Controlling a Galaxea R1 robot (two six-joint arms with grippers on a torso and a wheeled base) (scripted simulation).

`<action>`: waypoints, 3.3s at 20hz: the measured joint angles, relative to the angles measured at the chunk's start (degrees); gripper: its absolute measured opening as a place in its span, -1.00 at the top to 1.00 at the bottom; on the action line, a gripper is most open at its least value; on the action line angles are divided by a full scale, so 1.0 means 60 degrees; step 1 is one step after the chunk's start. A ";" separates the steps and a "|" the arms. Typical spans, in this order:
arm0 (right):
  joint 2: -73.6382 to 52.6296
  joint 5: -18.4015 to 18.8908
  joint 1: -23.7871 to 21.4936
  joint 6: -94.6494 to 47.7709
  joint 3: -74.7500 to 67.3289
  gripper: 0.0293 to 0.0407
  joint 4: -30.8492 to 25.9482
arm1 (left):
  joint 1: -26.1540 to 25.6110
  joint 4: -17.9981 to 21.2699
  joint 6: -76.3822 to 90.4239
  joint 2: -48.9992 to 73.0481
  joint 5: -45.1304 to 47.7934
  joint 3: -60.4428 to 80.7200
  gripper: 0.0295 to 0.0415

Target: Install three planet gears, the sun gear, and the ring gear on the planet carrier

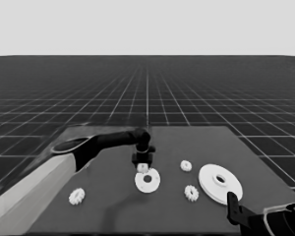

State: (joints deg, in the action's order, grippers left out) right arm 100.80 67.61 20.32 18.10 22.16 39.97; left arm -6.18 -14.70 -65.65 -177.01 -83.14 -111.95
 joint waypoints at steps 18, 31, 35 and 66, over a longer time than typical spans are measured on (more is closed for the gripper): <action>0.0000 0.0000 0.0000 0.0000 0.0000 -0.61 0.0000 | 0.0720 0.0604 -0.0414 0.0247 -0.0400 0.0741 -0.49; 0.0000 0.0000 0.0000 0.0000 0.0000 -0.61 0.0000 | 0.0748 0.0614 -0.0141 0.9084 -0.0320 0.9174 -0.49; 0.0000 0.0000 0.0000 0.0000 0.0000 -0.61 0.0000 | 0.0722 0.0659 0.0634 0.9664 -0.0147 0.9081 -0.49; 0.0000 0.0000 0.0000 0.0000 0.0000 -0.61 0.0000 | 0.0708 0.0656 0.0745 0.9729 -0.0116 0.9063 0.72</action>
State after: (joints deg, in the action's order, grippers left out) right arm 100.80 67.61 20.32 18.10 22.16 39.97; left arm -1.93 -10.77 -61.18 -118.63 -83.84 -57.57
